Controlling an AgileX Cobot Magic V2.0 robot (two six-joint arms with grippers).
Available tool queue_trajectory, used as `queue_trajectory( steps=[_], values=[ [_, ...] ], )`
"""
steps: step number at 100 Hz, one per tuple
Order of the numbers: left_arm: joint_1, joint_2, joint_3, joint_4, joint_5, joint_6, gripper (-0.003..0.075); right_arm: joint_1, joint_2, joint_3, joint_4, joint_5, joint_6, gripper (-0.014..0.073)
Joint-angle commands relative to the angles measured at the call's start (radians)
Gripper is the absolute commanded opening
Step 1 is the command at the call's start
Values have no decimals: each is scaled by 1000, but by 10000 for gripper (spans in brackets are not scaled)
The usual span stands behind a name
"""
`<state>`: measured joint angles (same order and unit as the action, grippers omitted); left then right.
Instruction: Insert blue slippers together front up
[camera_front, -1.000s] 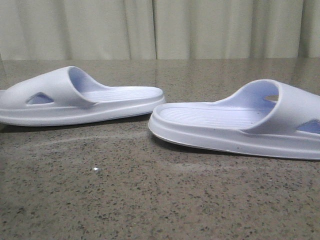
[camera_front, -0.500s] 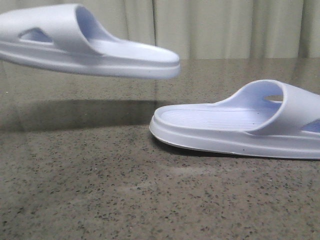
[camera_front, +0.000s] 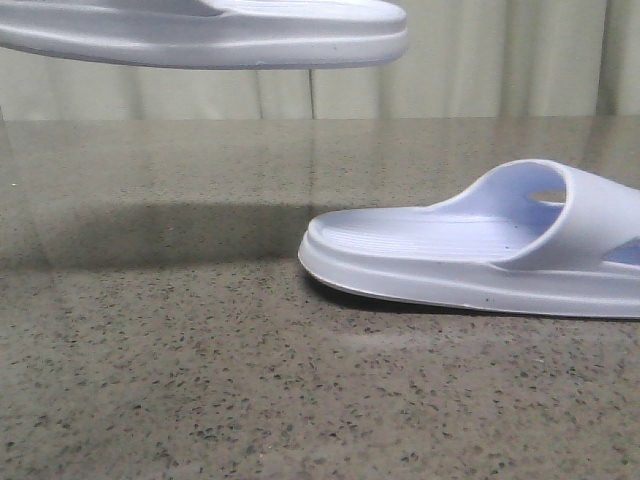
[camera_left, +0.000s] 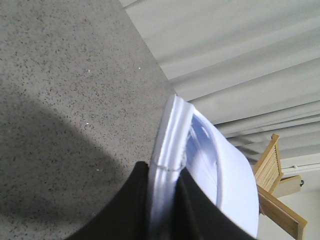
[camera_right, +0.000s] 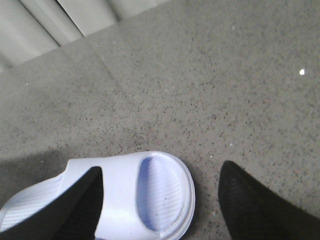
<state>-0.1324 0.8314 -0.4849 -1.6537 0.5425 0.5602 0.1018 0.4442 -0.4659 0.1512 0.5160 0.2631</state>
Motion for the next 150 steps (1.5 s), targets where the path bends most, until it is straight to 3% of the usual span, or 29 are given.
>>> queue_trajectory(
  steps=[1,100,150],
  values=[
    [-6,-11,-25,-52,36,2,16,2,69,-24,30,-65,9,424],
    [-6,-11,-25,-52,57,2,16,2,431,-24,169,-67,9,424],
    [-6,-11,-25,-52,59,2,16,2,502,-24,290,-79,9,423]
  ],
)
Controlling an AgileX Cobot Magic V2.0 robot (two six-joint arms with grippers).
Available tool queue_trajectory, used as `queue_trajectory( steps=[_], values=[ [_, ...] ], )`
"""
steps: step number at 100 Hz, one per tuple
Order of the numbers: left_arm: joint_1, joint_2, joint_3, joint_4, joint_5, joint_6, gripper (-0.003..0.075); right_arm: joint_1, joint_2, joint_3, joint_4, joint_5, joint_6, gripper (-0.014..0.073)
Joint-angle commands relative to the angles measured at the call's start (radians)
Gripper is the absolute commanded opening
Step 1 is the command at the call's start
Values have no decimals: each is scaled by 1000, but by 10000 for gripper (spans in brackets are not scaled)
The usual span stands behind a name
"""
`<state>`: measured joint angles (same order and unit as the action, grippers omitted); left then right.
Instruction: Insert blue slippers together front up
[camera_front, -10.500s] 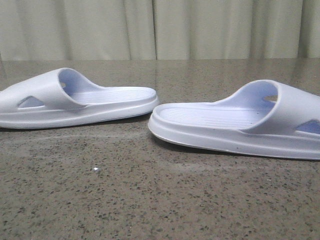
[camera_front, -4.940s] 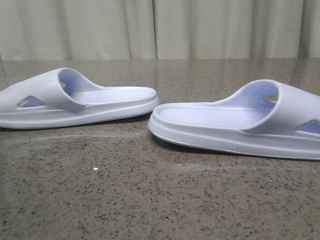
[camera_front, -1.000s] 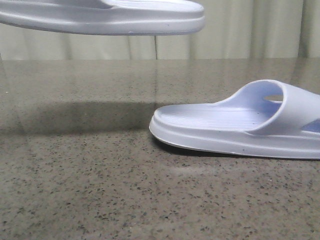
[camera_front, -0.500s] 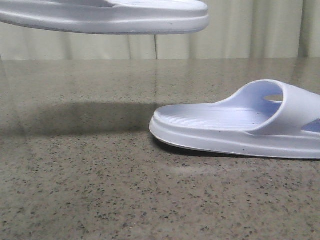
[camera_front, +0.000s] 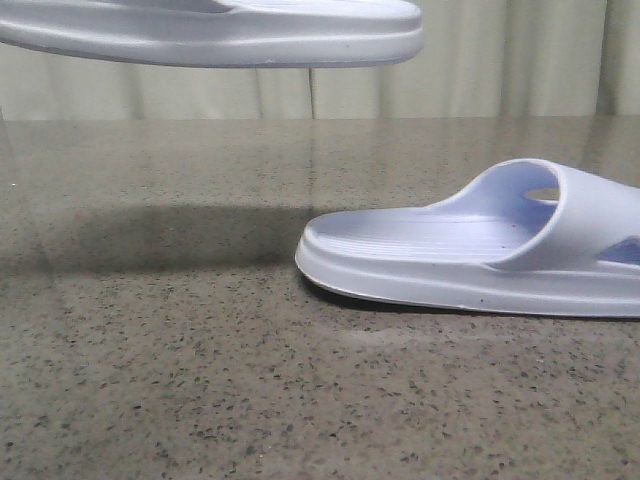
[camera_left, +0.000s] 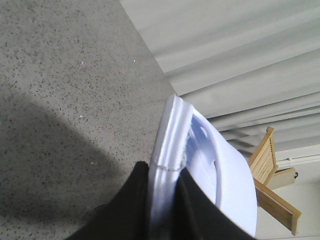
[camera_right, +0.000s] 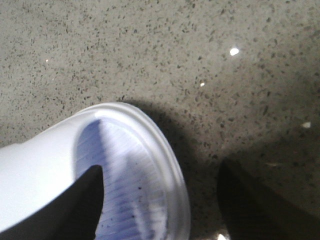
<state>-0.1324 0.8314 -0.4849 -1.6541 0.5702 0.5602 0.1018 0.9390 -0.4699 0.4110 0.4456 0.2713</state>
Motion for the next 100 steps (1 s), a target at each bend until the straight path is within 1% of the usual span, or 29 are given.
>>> queue_trajectory(
  steps=[1,7,14,31,38,56,63,73,87,100],
  values=[
    [-6,-11,-25,-52,31,2,16,2,7,-20,30,-8,0,423],
    [-6,-11,-25,-52,31,2,16,2,7,-20,30,-10,0,419],
    [-6,-11,-25,-52,31,2,16,2,7,-20,32,-10,0,385],
    [-6,-11,-25,-52,31,2,16,2,7,-20,38,-10,0,214],
    [-6,-11,-25,-52,31,2,16,2,7,-20,38,-12,0,163],
    [-6,-11,-25,-52,31,2,16,2,7,-20,38,-36,0,65],
    [-6,-11,-25,-52,31,2,16,2,7,-20,38,-50,0,3],
    [-6,-11,-25,-52,31,2,16,2,7,-20,38,-83,0,-109],
    [-6,-11,-25,-52,31,2,16,2,4,-20,42,-157,0,-107],
    [-6,-11,-25,-52,31,2,16,2,-38,-22,79,-271,0,-107]
  ],
)
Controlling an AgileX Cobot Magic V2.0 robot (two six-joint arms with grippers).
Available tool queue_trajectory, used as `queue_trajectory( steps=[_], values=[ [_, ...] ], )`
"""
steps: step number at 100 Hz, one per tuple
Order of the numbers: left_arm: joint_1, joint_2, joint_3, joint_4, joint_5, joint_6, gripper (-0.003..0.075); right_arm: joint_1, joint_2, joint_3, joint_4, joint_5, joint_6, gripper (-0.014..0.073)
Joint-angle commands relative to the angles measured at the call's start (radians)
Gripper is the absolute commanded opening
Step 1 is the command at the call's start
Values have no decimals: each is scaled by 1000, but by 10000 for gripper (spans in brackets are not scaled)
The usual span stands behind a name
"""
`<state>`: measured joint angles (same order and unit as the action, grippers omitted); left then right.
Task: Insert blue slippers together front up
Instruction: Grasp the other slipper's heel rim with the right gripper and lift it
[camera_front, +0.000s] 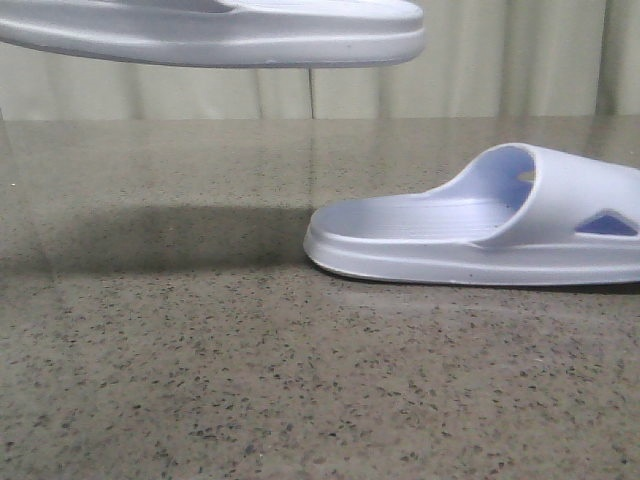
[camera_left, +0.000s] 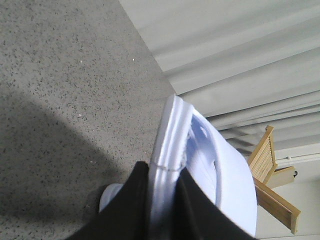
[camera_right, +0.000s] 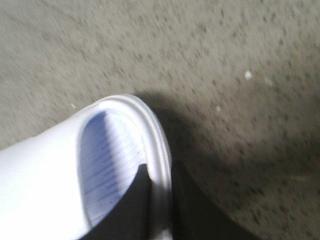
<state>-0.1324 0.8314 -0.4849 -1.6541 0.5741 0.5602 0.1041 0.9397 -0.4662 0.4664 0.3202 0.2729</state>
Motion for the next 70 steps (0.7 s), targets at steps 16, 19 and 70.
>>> queue_trajectory(
  steps=[16,19,70],
  values=[
    [-6,-11,-25,-53,27,2,16,-1,-139,-26,27,-304,-1,-107],
    [-6,-11,-25,-55,27,2,16,-1,-157,-26,27,-327,-1,-107],
    [-6,-11,-25,-66,25,2,16,-1,-416,-27,135,-311,-1,-107]
  ],
)
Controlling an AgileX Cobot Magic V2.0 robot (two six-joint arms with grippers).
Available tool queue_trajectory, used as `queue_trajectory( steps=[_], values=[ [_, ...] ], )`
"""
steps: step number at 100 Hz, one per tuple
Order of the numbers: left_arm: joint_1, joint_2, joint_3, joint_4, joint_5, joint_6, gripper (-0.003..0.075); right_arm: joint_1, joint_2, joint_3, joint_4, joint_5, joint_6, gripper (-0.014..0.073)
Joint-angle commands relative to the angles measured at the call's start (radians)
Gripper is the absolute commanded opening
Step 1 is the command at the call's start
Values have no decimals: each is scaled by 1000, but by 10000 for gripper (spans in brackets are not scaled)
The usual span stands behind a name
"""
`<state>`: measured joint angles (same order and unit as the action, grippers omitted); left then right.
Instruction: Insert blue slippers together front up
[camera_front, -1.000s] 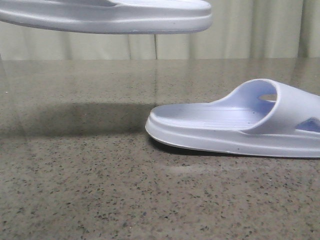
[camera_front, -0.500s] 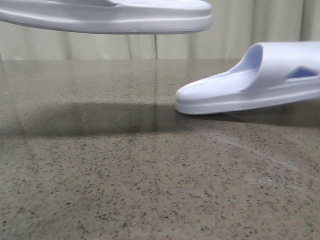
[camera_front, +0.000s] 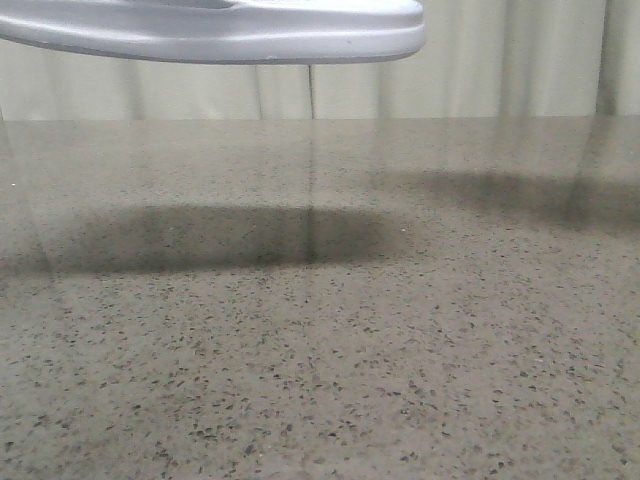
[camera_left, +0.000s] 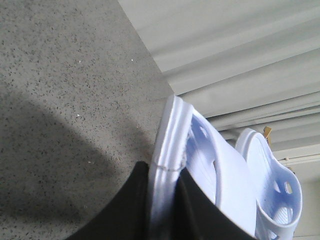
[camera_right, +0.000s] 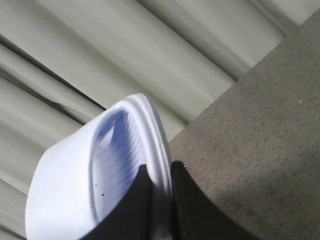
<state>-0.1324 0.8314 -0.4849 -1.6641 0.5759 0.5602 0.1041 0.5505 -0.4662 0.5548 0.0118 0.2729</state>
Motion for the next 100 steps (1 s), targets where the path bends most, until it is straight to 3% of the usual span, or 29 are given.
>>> queue_trajectory(
  steps=[1,20,38,65,100],
  values=[
    [-6,-11,-25,-56,24,2,16,-1,-27,-27,56,4,-1,-107],
    [-6,-11,-25,-58,30,2,16,-1,-37,-28,157,199,-1,-107],
    [-6,-11,-25,-66,49,2,16,-1,-37,-28,191,285,-11,-107],
    [-6,-11,-25,-106,118,2,16,-1,-37,-36,324,409,-181,-107],
    [-6,-11,-25,-139,240,-45,16,-1,-37,-36,495,426,-387,-107]
  ],
)
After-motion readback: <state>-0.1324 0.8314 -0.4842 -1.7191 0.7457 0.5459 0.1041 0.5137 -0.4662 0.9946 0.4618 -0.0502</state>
